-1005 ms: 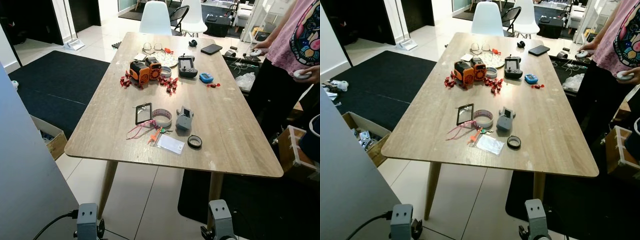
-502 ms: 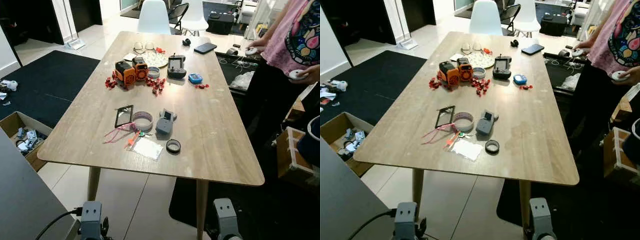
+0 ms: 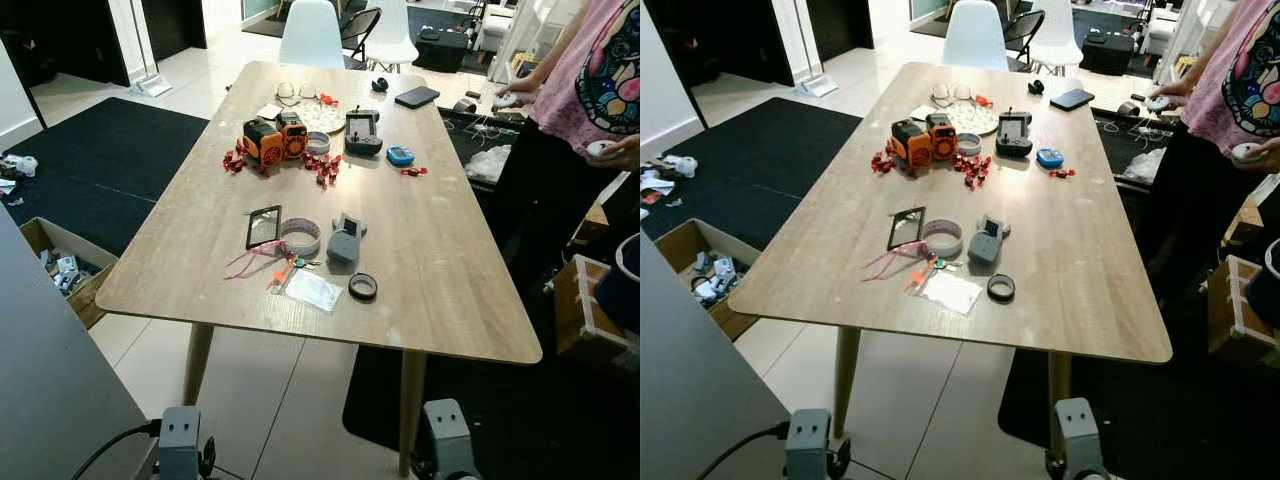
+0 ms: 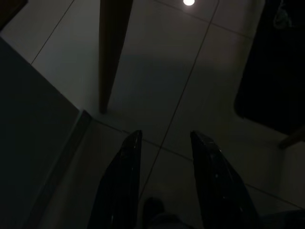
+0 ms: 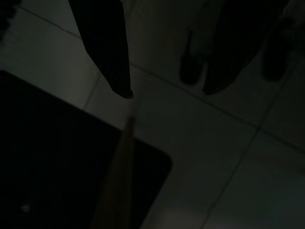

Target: Hang keys on a hook

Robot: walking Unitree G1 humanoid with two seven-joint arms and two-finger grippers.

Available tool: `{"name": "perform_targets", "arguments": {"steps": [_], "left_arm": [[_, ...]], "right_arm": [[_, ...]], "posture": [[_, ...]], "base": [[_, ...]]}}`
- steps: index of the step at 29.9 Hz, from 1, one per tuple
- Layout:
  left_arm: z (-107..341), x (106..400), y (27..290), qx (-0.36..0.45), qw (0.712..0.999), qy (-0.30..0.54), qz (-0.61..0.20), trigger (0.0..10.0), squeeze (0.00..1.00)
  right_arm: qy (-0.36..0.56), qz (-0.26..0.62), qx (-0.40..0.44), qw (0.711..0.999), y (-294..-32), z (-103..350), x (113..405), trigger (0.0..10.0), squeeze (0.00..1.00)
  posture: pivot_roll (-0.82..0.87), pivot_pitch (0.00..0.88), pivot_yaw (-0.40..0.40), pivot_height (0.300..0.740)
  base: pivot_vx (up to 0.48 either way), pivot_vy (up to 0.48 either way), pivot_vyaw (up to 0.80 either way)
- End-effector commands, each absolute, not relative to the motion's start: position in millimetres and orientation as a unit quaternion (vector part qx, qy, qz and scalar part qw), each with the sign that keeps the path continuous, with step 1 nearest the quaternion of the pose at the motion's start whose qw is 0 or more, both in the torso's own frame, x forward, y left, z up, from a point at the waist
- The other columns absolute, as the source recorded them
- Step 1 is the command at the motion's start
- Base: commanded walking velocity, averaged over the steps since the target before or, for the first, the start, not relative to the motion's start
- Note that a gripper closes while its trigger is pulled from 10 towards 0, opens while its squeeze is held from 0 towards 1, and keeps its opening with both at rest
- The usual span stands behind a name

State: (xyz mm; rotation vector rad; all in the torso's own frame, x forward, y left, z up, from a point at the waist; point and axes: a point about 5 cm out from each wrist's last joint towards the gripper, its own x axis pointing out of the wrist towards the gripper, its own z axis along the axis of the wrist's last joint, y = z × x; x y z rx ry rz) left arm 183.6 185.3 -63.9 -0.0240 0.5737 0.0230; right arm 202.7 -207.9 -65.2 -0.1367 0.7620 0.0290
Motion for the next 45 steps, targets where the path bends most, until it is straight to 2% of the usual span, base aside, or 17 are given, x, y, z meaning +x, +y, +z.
{"name": "perform_targets", "arguments": {"steps": [1,6,8,9,10,11,16,20,25,29,35,40,45], "left_arm": [[-62.6,177.8,186.8,0.004,0.963,0.268,-0.012,10.0,0.00],[-57.0,170.0,192.4,0.017,0.971,0.234,-0.052,10.0,0.00],[-49.6,162.4,199.9,0.013,0.976,0.201,-0.088,10.0,0.00],[-49.6,162.4,199.9,0.013,0.976,0.201,-0.088,10.0,0.00],[-44.3,155.7,204.8,0.020,0.975,0.183,-0.124,10.0,0.00],[-44.3,155.7,204.8,0.020,0.975,0.183,-0.124,10.0,0.00],[-34.4,132.2,212.8,0.077,0.955,0.163,-0.237,10.0,0.00],[-24.5,122.8,210.8,0.091,0.941,0.138,-0.294,10.0,0.00],[1.3,120.2,204.5,0.096,0.925,0.074,-0.361,10.0,0.00],[38.4,129.2,195.7,0.079,0.904,0.017,-0.420,10.0,0.00],[52.9,131.1,191.6,0.105,0.876,0.001,-0.470,10.0,0.00],[54.8,136.3,191.2,0.106,0.882,-0.011,-0.459,10.0,0.00],[71.0,152.0,191.7,0.099,0.883,-0.025,-0.459,10.0,0.00]], "right_arm": [[0.370,-0.011,-0.075,0.926,-220.2,-64.9,197.8,10.0,0.00],[0.359,-0.043,-0.092,0.928,-237.6,-60.6,196.3,10.0,0.00],[0.337,-0.080,-0.098,0.933,-254.6,-53.3,197.5,10.0,0.00],[0.337,-0.080,-0.098,0.933,-254.6,-53.3,197.5,10.0,0.00],[0.314,-0.112,-0.098,0.938,-269.9,-45.0,199.6,10.0,0.00],[0.314,-0.112,-0.098,0.938,-269.9,-45.0,199.6,10.0,0.00],[0.273,-0.169,-0.103,0.942,-299.4,-27.6,203.0,10.0,0.00],[0.272,-0.174,-0.108,0.940,-305.3,-25.2,202.2,10.0,0.00],[0.281,-0.164,-0.114,0.939,-303.5,-27.5,200.8,10.0,0.00],[0.302,-0.130,-0.109,0.938,-285.2,-37.6,200.5,10.0,0.00],[0.364,-0.090,-0.117,0.920,-265.9,-54.1,193.5,10.0,0.00],[0.405,-0.075,-0.109,0.905,-257.7,-63.4,186.4,10.0,0.00],[0.466,0.015,-0.115,0.877,-233.7,-78.6,173.8,10.0,0.00]], "posture": [[0.04,0.089,-0.044,0.740],[0.04,0.088,-0.042,0.740],[0.04,0.089,-0.042,0.740],[0.04,0.089,-0.042,0.740],[0.04,0.090,-0.043,0.740],[0.04,0.090,-0.043,0.740],[0.04,0.095,-0.046,0.740],[0.04,0.096,-0.048,0.740],[0.04,0.097,-0.051,0.740],[0.04,0.097,-0.051,0.740],[0.05,0.097,-0.050,0.740],[0.04,0.094,-0.049,0.740],[0.04,0.093,-0.050,0.740]], "base": [[0.000,0.000,0.00],[0.000,0.000,0.00],[0.000,0.000,0.00],[0.000,0.000,0.00],[0.000,0.000,0.00],[0.000,0.000,0.00],[0.000,0.000,0.00],[0.000,0.000,0.00],[0.000,0.000,0.00],[0.000,0.000,0.00],[0.000,0.000,0.00],[0.000,0.000,0.00],[0.000,0.000,0.00]]}}
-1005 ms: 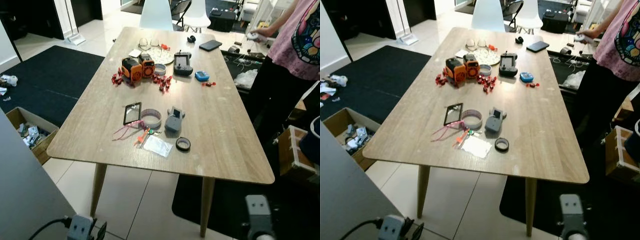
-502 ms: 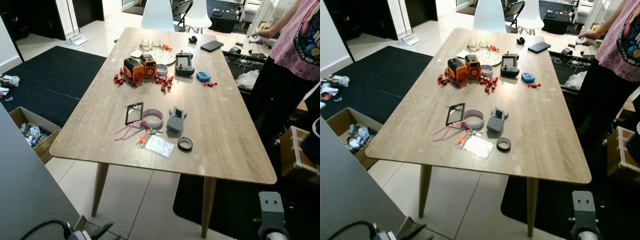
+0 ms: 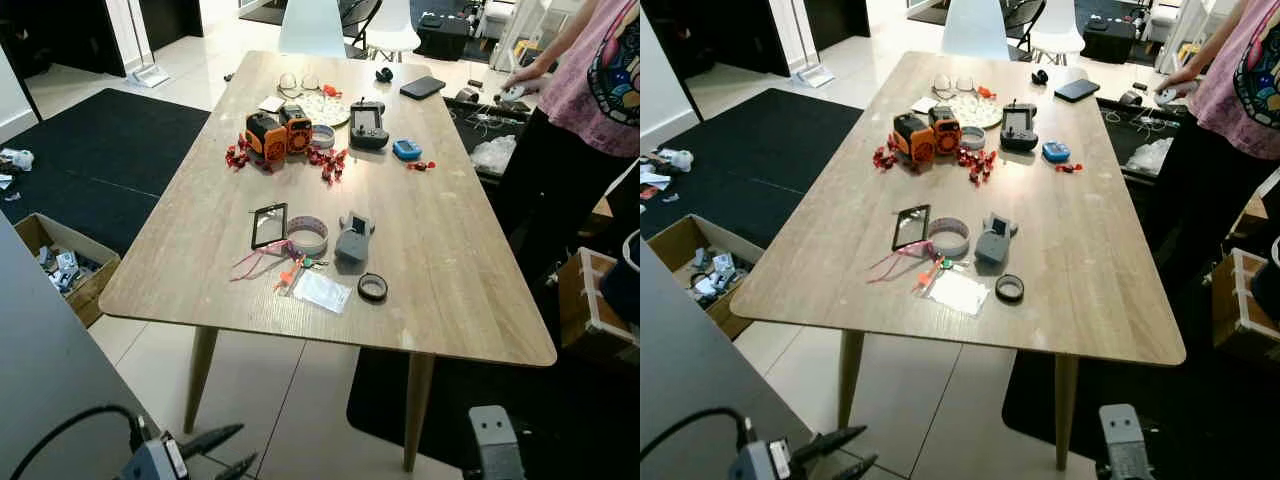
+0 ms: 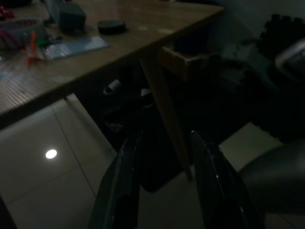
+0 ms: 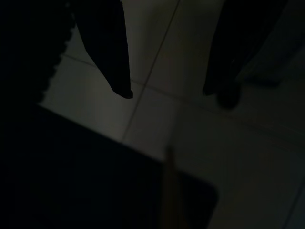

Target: Hang keys on a hook

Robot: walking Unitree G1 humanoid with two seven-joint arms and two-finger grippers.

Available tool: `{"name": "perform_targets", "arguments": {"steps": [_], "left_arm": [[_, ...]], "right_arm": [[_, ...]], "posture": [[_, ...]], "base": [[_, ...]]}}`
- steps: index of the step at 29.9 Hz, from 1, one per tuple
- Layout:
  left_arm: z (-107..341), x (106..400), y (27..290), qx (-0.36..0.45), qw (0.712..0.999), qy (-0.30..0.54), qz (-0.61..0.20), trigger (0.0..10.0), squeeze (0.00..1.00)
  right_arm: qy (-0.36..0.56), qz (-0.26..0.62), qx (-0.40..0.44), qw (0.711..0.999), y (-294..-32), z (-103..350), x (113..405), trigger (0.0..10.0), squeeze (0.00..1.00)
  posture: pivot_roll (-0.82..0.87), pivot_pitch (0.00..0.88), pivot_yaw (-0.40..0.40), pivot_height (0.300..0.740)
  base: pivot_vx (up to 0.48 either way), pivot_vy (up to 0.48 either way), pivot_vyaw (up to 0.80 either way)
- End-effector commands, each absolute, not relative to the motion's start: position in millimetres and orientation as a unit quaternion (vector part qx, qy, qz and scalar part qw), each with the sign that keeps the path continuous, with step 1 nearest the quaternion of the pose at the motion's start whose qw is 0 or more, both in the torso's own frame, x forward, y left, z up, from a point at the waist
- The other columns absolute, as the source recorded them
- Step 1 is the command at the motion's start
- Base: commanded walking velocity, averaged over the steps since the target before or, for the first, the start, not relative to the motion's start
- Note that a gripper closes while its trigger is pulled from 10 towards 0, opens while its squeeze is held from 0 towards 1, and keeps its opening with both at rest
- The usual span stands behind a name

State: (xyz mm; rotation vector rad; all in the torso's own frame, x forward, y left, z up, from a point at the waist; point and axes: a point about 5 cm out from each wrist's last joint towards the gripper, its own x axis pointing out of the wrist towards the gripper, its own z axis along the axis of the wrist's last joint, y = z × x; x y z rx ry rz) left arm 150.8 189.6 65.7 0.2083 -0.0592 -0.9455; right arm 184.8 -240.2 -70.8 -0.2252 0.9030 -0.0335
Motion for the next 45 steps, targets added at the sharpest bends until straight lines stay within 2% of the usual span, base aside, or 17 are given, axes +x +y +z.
{"name": "perform_targets", "arguments": {"steps": [1,4,8,10,12,16,20,23,27,28,33,35,41,45], "left_arm": [[71.0,152.0,191.7,0.099,0.883,-0.025,-0.459,10.0,0.00],[73.2,152.8,191.6,0.098,0.883,-0.027,-0.458,10.0,0.00],[92.3,168.6,184.7,0.082,0.895,-0.067,-0.433,10.0,0.00],[100.9,175.9,177.8,0.070,0.895,-0.084,-0.432,10.0,0.00],[115.7,189.2,159.4,0.046,0.891,-0.109,-0.438,10.0,0.00],[124.8,200.5,142.7,0.036,0.889,-0.112,-0.442,10.0,0.00],[132.2,228.7,110.7,0.072,0.902,-0.100,-0.414,10.0,0.00],[130.0,244.5,97.8,0.095,0.914,-0.095,-0.383,10.0,0.00],[128.2,251.2,93.1,0.106,0.919,-0.093,-0.368,10.0,0.00],[125.1,262.8,82.5,0.112,0.931,-0.078,-0.338,10.0,0.00],[120.8,274.6,70.3,0.125,0.943,-0.057,-0.302,10.0,0.00],[117.8,285.5,60.3,0.150,0.954,-0.048,-0.257,10.0,0.00],[113.9,296.3,55.0,0.174,0.959,-0.046,-0.219,10.0,0.00],[111.3,304.3,62.3,0.171,0.966,-0.030,-0.193,10.0,0.00]], "right_arm": [[0.466,0.015,-0.115,0.877,-233.7,-78.6,173.8,10.0,0.00],[0.469,0.025,-0.116,0.875,-231.0,-79.6,173.0,10.0,0.00],[0.462,0.019,-0.120,0.879,-228.7,-78.5,176.6,10.0,0.00],[0.460,0.021,-0.123,0.879,-227.3,-78.0,178.4,10.0,0.00],[0.457,0.027,-0.128,0.880,-224.0,-76.9,182.5,10.0,0.00],[0.456,0.030,-0.130,0.880,-222.1,-75.9,185.6,10.0,0.00],[0.456,0.046,-0.140,0.878,-217.6,-75.4,188.8,10.0,0.00],[0.455,0.054,-0.145,0.877,-214.2,-75.5,190.1,10.0,0.00],[0.454,0.057,-0.146,0.877,-212.6,-75.3,191.1,10.0,0.00],[0.450,0.061,-0.148,0.878,-209.3,-74.5,193.8,10.0,0.00],[0.447,0.069,-0.153,0.879,-205.7,-73.8,196.5,10.0,0.00],[0.445,0.078,-0.158,0.878,-202.2,-73.2,198.8,10.0,0.00],[0.440,0.085,-0.162,0.879,-198.1,-71.9,202.6,10.0,0.00],[0.438,0.087,-0.161,0.880,-196.8,-71.0,204.5,10.0,0.00]], "posture": [[0.04,0.093,-0.050,0.740],[0.04,0.093,-0.050,0.740],[0.04,0.094,-0.055,0.740],[0.04,0.094,-0.055,0.740],[0.04,0.095,-0.054,0.740],[0.04,0.095,-0.055,0.740],[0.04,0.097,-0.061,0.740],[0.04,0.097,-0.061,0.740],[0.04,0.096,-0.061,0.740],[0.03,0.095,-0.058,0.740],[0.03,0.096,-0.060,0.740],[0.04,0.096,-0.060,0.740],[0.03,0.105,-0.058,0.740],[0.03,0.110,-0.058,0.740]], "base": [[0.000,0.000,0.00],[0.000,0.000,0.00],[0.000,0.000,0.00],[0.000,0.000,0.00],[0.000,0.000,0.00],[0.000,0.000,0.00],[0.000,0.000,0.00],[0.000,0.000,0.00],[0.000,0.000,0.00],[0.000,0.000,0.00],[0.000,0.000,0.00],[0.000,0.000,0.00],[0.000,0.000,0.00],[0.000,0.000,0.00]]}}
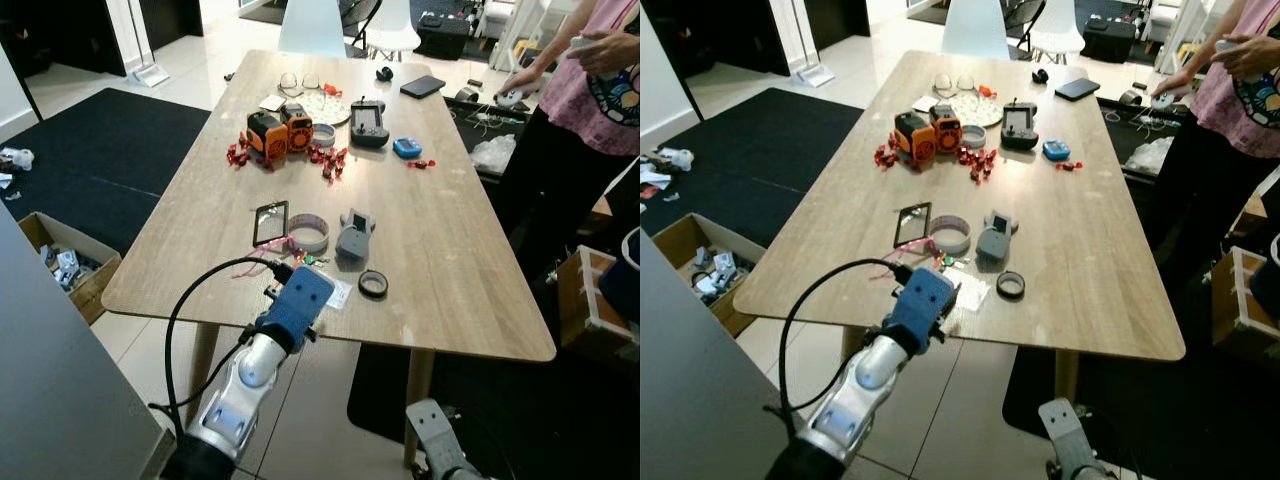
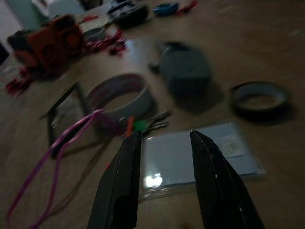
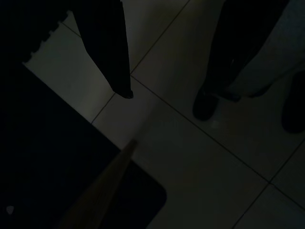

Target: Hang keys on a hook

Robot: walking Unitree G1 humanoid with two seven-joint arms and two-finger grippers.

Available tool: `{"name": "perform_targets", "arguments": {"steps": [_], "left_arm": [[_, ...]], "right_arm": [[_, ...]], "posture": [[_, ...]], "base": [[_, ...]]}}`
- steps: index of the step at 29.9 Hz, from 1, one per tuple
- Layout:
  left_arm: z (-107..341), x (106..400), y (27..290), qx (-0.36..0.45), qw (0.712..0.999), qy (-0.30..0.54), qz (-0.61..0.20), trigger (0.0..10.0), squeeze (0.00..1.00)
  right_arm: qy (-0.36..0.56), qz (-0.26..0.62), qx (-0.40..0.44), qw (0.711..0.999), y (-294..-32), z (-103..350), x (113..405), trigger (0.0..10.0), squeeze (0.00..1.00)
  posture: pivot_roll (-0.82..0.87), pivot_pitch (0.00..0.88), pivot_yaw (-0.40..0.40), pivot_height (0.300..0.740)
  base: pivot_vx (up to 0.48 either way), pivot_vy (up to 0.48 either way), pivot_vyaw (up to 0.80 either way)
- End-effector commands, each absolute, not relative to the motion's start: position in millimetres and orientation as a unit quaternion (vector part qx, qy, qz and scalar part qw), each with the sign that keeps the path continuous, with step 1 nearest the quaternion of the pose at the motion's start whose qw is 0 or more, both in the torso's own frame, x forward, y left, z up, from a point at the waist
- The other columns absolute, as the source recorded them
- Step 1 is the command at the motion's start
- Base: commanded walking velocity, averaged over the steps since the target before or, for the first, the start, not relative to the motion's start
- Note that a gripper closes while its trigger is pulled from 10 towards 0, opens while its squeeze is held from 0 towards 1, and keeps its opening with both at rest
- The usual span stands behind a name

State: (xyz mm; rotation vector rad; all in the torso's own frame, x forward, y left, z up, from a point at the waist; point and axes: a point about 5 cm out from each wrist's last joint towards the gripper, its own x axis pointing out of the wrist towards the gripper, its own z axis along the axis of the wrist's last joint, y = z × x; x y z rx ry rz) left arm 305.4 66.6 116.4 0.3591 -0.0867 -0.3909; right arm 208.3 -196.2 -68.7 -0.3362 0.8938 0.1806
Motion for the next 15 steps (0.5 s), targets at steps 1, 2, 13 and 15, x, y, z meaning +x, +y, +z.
{"name": "perform_targets", "arguments": {"steps": [1,2,13,15], "left_arm": [[110.5,309.7,71.0,0.170,0.972,-0.019,-0.163,10.0,0.00],[109.2,315.2,80.8,0.177,0.975,-0.007,-0.135,10.0,0.00],[104.2,330.7,98.6,0.106,0.989,0.046,-0.087,10.0,0.00],[105.3,329.0,90.1,0.065,0.990,0.053,-0.117,10.0,0.00]], "right_arm": [[0.437,0.088,-0.162,0.880,-196.4,-70.8,204.9,10.0,0.00],[0.436,0.089,-0.162,0.881,-196.0,-70.6,205.4,10.0,0.00],[0.435,0.096,-0.163,0.880,-192.4,-70.3,206.9,10.0,0.00],[0.435,0.096,-0.163,0.880,-191.5,-70.5,206.7,10.0,0.00]], "posture": [[0.03,0.114,-0.058,0.740],[0.03,0.118,-0.058,0.740],[0.05,0.140,-0.059,0.740],[0.05,0.144,-0.058,0.740]], "base": [[0.000,0.000,0.00],[0.000,0.000,0.00],[0.000,0.000,0.00],[0.000,0.000,0.00]]}}
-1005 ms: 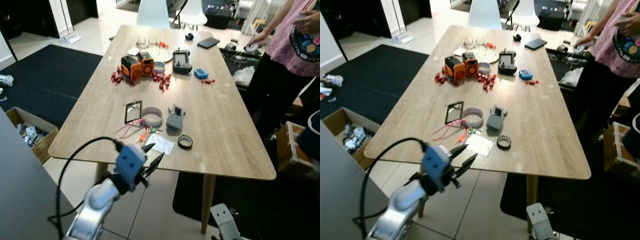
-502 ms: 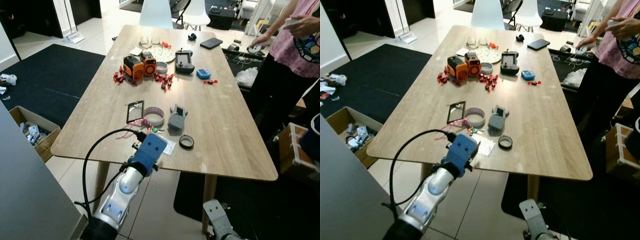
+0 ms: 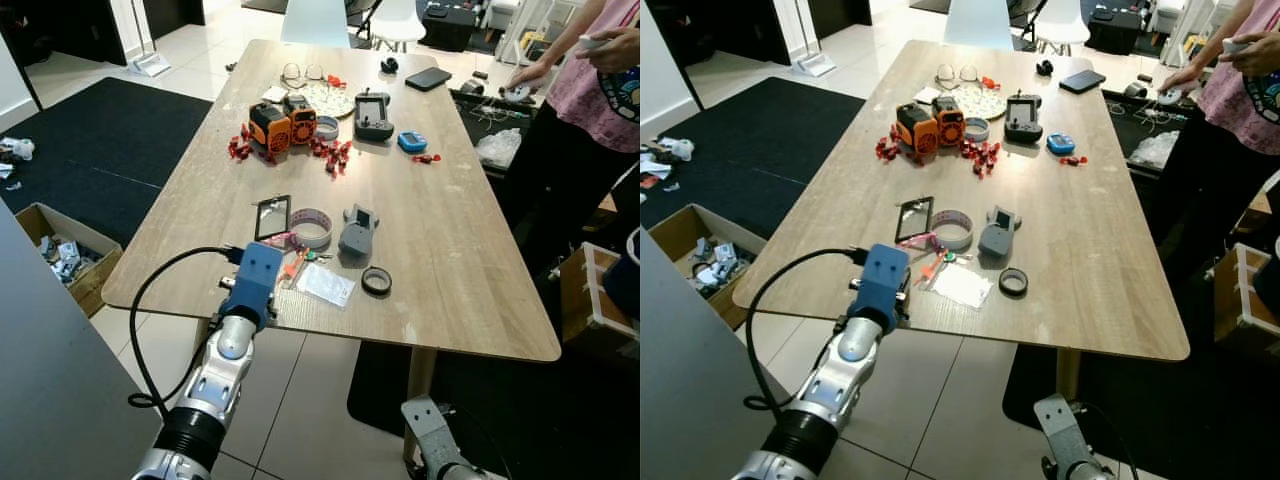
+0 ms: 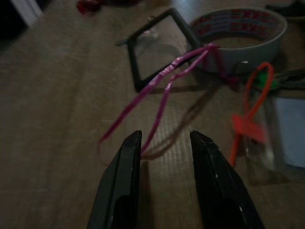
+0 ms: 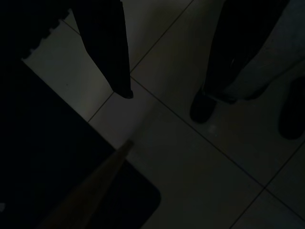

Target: Hang keys on a hook

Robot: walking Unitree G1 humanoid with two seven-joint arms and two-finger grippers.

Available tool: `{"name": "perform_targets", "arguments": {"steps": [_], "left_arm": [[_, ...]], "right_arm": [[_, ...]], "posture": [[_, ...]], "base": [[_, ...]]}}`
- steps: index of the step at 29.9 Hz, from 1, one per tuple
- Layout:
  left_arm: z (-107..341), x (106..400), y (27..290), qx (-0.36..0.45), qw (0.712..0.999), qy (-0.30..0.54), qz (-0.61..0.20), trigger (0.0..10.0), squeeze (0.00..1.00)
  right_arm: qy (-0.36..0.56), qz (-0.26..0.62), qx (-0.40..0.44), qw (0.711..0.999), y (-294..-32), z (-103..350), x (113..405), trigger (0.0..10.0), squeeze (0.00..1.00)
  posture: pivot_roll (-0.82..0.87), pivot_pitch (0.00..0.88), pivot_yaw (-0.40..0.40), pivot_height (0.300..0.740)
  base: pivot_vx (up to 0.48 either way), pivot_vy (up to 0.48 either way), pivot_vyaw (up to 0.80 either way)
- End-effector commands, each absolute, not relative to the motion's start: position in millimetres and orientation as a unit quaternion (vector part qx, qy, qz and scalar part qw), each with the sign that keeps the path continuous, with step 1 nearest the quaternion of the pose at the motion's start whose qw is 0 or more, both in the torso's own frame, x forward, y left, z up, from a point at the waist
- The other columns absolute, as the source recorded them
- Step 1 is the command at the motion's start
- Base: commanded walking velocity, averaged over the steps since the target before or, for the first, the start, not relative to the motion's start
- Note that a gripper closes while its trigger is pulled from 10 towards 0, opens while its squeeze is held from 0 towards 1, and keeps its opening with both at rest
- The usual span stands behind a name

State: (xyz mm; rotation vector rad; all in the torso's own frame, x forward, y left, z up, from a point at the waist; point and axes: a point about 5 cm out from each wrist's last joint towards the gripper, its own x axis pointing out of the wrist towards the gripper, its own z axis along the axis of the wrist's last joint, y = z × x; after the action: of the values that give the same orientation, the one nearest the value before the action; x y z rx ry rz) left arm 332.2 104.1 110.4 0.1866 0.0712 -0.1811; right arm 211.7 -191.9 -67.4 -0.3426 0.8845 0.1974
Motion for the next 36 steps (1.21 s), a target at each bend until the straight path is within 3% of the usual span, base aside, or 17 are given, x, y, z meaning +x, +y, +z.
{"name": "perform_targets", "arguments": {"steps": [1,6,7,8,19,24,25,26,27,31,32,33,36], "left_arm": [[106.6,328.4,87.0,0.044,0.990,0.054,-0.126,10.0,0.00],[118.0,327.2,74.1,-0.022,0.982,0.036,-0.182,10.0,0.02],[120.1,327.6,72.8,-0.033,0.981,0.033,-0.187,10.0,0.10],[121.5,328.0,72.1,-0.041,0.980,0.031,-0.191,10.0,0.12],[125.5,328.7,68.3,-0.069,0.977,0.025,-0.198,10.0,0.05],[122.0,326.6,65.5,-0.068,0.977,0.035,-0.199,10.0,0.11],[121.2,325.6,64.3,-0.068,0.977,0.037,-0.201,10.0,0.19],[120.4,324.6,63.1,-0.069,0.976,0.039,-0.203,10.0,0.36],[119.6,323.8,62.1,-0.069,0.976,0.041,-0.204,10.0,1.00],[119.0,323.2,61.3,-0.068,0.976,0.043,-0.203,10.0,0.96],[118.1,322.3,58.7,-0.066,0.976,0.043,-0.201,10.0,0.48],[118.1,321.8,56.8,-0.066,0.976,0.044,-0.201,10.0,0.09],[118.1,321.4,55.6,-0.067,0.976,0.044,-0.202,10.0,0.09]], "right_arm": [[0.435,0.096,-0.162,0.881,-191.3,-70.6,206.6,10.0,0.00],[0.435,0.096,-0.161,0.881,-190.7,-70.9,206.3,10.0,0.00],[0.435,0.096,-0.161,0.881,-190.7,-70.9,206.3,10.0,0.00],[0.435,0.096,-0.161,0.881,-190.6,-70.9,206.3,10.0,0.00],[0.433,0.095,-0.160,0.882,-191.0,-70.3,207.2,10.0,0.00],[0.433,0.094,-0.161,0.882,-191.9,-69.9,207.6,10.0,0.00],[0.433,0.094,-0.161,0.882,-192.3,-69.9,207.5,10.0,0.00],[0.433,0.094,-0.161,0.882,-192.7,-69.9,207.3,10.0,0.00],[0.433,0.094,-0.161,0.882,-192.9,-69.8,207.4,10.0,0.00],[0.432,0.095,-0.162,0.882,-192.9,-69.7,207.6,10.0,0.00],[0.432,0.096,-0.162,0.882,-192.3,-69.6,208.0,10.0,0.00],[0.432,0.097,-0.162,0.882,-191.8,-69.6,208.0,10.0,0.00],[0.432,0.097,-0.162,0.882,-191.4,-69.7,208.1,10.0,0.00]], "posture": [[0.05,0.144,-0.058,0.740],[0.05,0.146,-0.057,0.740],[0.05,0.147,-0.057,0.740],[0.05,0.147,-0.057,0.740],[0.04,0.154,-0.056,0.740],[0.04,0.160,-0.057,0.740],[0.04,0.160,-0.057,0.740],[0.04,0.164,-0.056,0.740],[0.04,0.167,-0.057,0.740],[0.04,0.170,-0.057,0.740],[0.04,0.178,-0.057,0.740],[0.04,0.180,-0.057,0.740],[0.04,0.180,-0.057,0.740]], "base": [[0.000,0.000,0.00],[0.000,0.000,0.00],[0.000,0.000,0.00],[0.000,0.000,0.00],[0.000,0.000,0.00],[0.000,0.000,0.00],[0.000,0.000,0.00],[0.000,0.000,0.00],[0.000,0.000,0.00],[0.000,0.000,0.00],[0.000,0.000,0.00],[0.000,0.000,0.00],[0.000,0.000,0.00]]}}
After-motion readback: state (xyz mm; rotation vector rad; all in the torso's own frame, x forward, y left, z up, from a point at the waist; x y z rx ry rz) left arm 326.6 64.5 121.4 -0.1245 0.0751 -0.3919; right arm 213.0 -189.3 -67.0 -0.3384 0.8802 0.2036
